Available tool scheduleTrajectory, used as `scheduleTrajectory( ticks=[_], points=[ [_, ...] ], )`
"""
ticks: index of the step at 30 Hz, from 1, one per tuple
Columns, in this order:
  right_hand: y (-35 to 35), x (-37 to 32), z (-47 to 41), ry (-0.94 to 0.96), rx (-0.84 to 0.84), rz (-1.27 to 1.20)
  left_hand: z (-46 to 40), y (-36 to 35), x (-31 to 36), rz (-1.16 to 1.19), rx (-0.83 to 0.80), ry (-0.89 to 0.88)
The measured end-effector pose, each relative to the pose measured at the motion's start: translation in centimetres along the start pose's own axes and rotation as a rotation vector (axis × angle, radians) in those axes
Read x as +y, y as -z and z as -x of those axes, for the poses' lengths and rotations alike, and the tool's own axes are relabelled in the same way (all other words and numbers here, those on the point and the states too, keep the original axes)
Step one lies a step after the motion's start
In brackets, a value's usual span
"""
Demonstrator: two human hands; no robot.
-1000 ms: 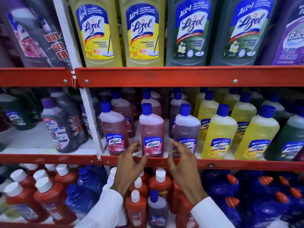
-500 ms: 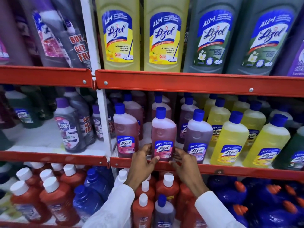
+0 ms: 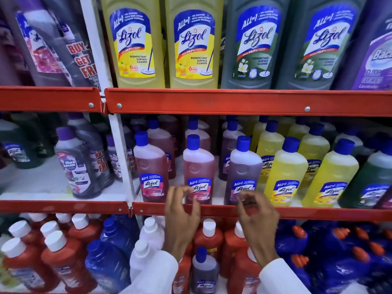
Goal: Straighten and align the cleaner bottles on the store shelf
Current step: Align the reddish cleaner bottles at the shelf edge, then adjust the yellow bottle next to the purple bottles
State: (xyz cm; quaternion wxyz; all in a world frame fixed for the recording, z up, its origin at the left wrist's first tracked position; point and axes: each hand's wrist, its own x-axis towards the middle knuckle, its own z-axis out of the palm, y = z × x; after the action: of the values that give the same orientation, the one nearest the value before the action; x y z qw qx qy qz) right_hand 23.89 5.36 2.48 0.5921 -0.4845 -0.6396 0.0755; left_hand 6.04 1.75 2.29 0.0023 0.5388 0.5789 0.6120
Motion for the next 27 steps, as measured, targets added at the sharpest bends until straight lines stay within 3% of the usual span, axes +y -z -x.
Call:
scheduleTrajectory(
  ticks=[3,7,9,15,17,20,23,27],
  points=[
    [1.7,2.2,-0.5,-0.072,0.023,0.048,1.2,-2.4,2.2,0.012,-0.119,-0.101],
    [1.8,4.0,-1.7,-0.109,-0.305,-0.007,1.1,-6.1,2.8,0.007,-0.342,0.016],
    [1.9,4.4,-2.2,-0.101,-0.352,-0.001,0.8,-7.2,2.7,0.012,-0.391,0.038],
    [2.3,4.7,-2.6,-0.082,-0.342,-0.01,0.6,-8.0,2.1,-0.037,-0.371,0.068],
    [2.6,5.2,-2.4,-0.079,-0.316,-0.021,1.1,-8.0,2.5,-0.04,-0.282,0.072],
    [4.8,5.7,-2.2,-0.064,-0.111,-0.006,2.5,-8.2,4.8,0.002,-0.097,-0.039],
    [7.4,6.9,-2.8,-0.058,0.065,0.027,3.4,-10.0,7.1,0.053,-0.216,-0.112],
    [8.4,9.6,-4.2,-0.191,-0.128,0.014,4.1,-13.4,8.6,0.014,-0.462,-0.035]
  ],
)
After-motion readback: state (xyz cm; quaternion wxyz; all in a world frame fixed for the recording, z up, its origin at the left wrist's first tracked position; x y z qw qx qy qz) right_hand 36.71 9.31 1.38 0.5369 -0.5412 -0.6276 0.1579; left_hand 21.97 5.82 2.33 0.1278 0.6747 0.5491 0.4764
